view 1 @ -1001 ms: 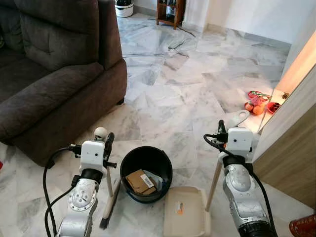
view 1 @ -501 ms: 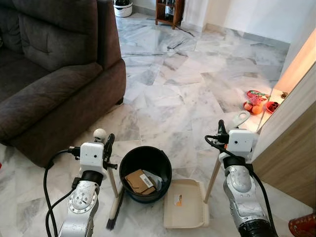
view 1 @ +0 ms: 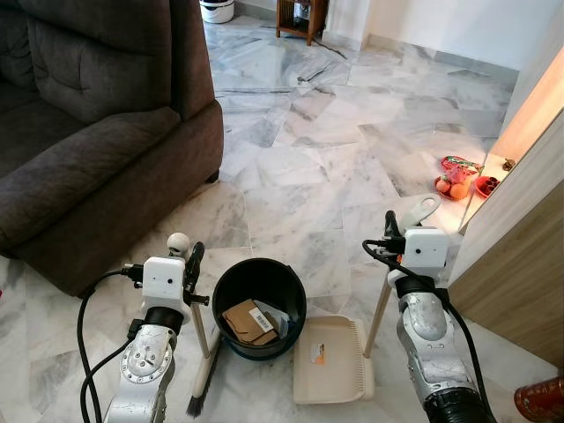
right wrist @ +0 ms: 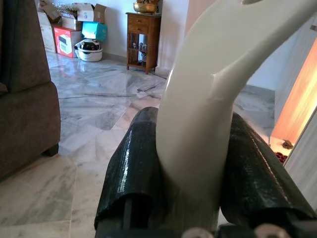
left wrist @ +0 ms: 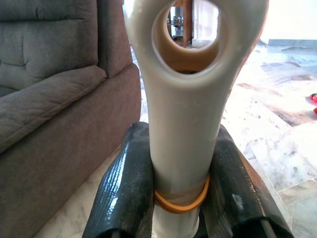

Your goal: Sweep floor

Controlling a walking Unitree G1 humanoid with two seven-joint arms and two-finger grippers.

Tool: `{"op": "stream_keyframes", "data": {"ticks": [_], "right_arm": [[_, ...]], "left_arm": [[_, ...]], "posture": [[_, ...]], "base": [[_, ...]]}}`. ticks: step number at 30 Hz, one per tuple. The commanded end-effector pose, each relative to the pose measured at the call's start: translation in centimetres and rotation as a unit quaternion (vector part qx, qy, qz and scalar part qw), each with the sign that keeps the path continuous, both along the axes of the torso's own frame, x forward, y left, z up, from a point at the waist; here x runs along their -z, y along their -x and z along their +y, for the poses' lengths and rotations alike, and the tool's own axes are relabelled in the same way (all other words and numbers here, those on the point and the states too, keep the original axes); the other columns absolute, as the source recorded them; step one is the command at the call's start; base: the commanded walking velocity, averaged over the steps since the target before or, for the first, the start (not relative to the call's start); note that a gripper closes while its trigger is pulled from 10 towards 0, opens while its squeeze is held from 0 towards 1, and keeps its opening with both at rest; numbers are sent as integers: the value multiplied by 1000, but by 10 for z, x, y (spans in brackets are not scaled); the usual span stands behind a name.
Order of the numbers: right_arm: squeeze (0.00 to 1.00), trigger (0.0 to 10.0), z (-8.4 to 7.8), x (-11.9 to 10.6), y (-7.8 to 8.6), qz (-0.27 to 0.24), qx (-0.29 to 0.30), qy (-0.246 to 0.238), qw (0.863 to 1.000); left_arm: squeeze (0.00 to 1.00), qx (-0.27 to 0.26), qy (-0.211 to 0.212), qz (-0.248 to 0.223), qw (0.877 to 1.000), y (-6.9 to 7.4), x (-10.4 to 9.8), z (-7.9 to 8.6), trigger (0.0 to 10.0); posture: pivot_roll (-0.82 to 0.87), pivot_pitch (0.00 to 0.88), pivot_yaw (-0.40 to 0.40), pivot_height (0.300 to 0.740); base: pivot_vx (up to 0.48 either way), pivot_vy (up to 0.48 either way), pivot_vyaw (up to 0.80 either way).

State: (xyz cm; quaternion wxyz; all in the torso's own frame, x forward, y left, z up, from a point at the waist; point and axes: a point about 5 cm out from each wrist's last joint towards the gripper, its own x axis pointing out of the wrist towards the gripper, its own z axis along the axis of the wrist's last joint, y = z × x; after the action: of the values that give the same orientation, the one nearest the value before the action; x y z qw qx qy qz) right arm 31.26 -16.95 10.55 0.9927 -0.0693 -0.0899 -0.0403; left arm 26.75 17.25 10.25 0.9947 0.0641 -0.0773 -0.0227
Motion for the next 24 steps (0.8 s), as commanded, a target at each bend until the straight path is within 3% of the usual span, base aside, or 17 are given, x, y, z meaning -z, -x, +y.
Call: {"op": "stream_keyframes", "data": {"ticks": [1,24], "right_arm": [[0,10000,5,-5,-2,-15,-11,-13,1000],[0,10000,6,-3,-3,-12,-19,-10,1000]], "left_arm": [[0,-2,0,-16,1000,2,-7,4,10000],[0,-5,0,-19,1000,2,-7,3,10000]], "posture": [[113,150,-6,740],[125,142,-11,740]], "base": [[-240,0,0],[-268,0,0]]}}
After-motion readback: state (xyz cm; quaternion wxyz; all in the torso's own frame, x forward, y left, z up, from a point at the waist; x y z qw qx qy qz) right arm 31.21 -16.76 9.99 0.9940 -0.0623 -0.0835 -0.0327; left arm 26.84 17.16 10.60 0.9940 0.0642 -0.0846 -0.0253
